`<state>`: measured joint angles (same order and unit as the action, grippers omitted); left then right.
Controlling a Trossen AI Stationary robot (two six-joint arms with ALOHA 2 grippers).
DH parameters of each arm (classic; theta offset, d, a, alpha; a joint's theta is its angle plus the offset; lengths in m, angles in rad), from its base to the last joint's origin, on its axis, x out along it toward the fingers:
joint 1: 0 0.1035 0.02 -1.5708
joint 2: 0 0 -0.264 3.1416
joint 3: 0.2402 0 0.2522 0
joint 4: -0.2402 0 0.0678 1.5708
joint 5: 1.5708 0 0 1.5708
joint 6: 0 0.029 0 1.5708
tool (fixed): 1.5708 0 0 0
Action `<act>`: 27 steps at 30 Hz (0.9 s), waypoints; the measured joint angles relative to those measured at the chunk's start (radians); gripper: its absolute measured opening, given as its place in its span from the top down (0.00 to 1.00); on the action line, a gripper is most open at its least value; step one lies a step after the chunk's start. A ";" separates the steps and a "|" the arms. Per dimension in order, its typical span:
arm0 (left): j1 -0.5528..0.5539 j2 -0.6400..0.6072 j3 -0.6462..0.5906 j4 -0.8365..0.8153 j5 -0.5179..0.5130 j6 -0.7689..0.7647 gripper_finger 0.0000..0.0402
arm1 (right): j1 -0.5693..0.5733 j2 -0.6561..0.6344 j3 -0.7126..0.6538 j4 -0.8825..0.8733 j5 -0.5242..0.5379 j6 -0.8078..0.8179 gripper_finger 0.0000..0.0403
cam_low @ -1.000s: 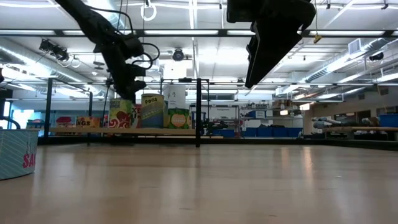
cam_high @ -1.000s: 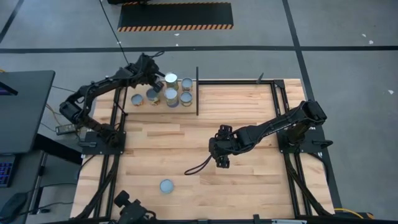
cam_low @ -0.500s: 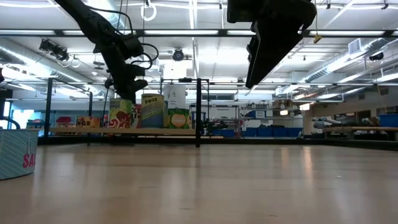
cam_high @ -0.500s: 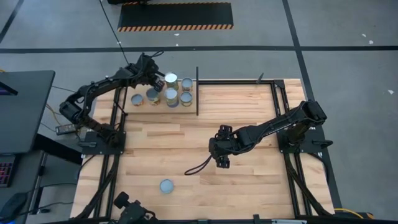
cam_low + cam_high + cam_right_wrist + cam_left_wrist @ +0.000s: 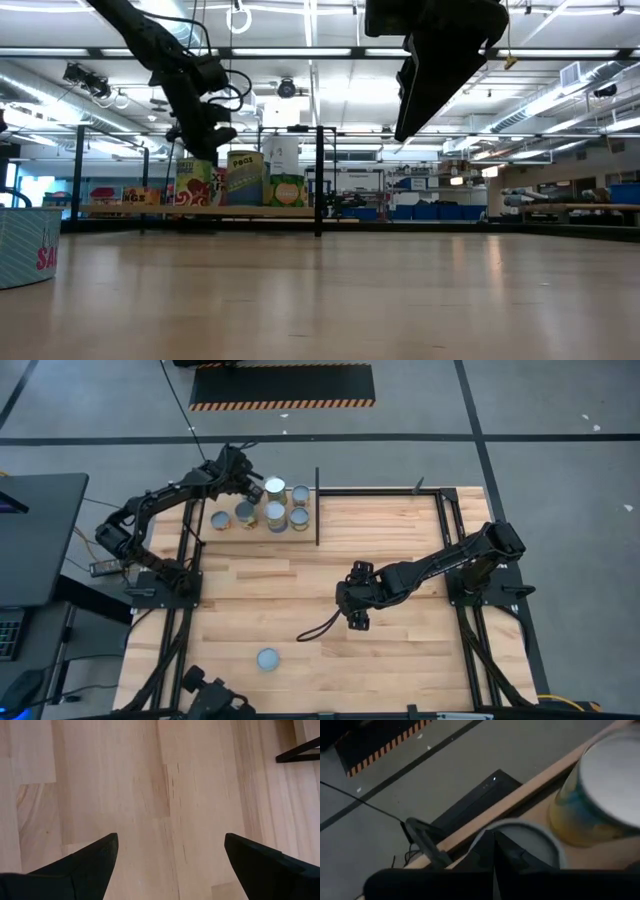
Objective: Pick and place cans onto a shelf
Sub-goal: Adjust the canned goods on the shelf
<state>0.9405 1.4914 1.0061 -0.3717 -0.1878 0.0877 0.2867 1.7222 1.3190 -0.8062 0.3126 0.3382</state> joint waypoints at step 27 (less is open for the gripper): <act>-0.748 -0.536 -0.163 -0.123 0.204 -0.302 0.99 | 0.079 0.000 0.000 0.148 0.121 -0.141 0.07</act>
<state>0.1930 0.9554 0.8434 -0.4943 0.0163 -0.2139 0.3661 1.7222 1.3190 -0.6583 0.4339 0.1973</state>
